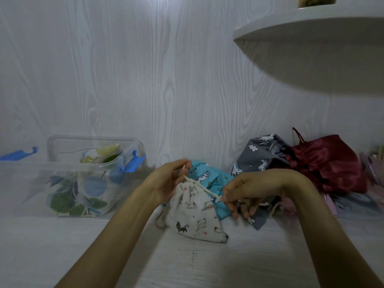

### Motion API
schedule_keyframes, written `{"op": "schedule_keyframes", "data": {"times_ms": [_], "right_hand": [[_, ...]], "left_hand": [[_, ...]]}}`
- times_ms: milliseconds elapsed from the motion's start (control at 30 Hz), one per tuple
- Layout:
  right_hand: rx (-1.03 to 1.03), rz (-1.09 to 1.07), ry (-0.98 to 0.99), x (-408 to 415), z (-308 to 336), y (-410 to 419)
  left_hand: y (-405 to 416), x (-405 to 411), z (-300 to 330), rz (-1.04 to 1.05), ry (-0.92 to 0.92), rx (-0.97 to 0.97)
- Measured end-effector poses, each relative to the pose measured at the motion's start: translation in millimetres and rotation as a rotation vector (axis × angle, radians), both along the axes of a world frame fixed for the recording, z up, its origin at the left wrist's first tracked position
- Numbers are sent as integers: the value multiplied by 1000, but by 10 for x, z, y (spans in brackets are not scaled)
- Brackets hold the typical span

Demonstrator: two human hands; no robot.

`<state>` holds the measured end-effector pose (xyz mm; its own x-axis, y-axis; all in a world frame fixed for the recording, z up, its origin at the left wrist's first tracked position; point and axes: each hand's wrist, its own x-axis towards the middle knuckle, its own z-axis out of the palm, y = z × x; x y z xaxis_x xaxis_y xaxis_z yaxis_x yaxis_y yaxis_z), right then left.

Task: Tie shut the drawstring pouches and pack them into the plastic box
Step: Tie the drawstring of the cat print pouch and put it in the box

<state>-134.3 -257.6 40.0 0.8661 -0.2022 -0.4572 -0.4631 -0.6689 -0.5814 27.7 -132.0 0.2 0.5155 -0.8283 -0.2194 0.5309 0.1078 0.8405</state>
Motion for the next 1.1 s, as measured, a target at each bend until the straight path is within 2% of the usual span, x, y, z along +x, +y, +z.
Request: {"op": "schedule_keyframes", "data": {"times_ms": [67, 133, 167, 233, 300, 400, 500, 533, 633, 700, 800, 900, 1100], "right_hand": [[-2, 4, -56, -20, 49, 40], [-3, -32, -196, -30, 109, 78], [0, -73, -288, -27, 136, 88], [-10, -166, -431, -3, 168, 85], [-32, -239, -485, 45, 155, 92], [-55, -322, -548, 148, 83, 126], [-55, -355, -677, 252, 19, 162], [-77, -349, -688, 267, 10, 160], [-123, -324, -505, 217, 16, 123], [-34, -325, -372, 164, 8, 107], [83, -276, -347, 188, -38, 103], [48, -293, -410, 244, -86, 126], [-98, -433, -682, 191, -44, 92]], "left_hand": [[-19, -31, 4, 22, -371, 190], [7, -86, 28, -5, -756, 373], [19, -116, 43, -82, -862, 390], [19, -192, 78, -268, -946, 356], [-32, -246, 94, -369, -964, 377], [-92, -280, 103, -492, -849, 349], [-23, -239, 100, -419, -960, 304], [-2, -208, 84, -376, -944, 278], [19, -107, 54, -268, -845, 250], [17, -73, 55, -234, -808, 233], [12, -57, 54, -178, -775, 168], [15, -49, 51, -154, -793, 133], [53, -9, 43, -173, -770, 123]]}}
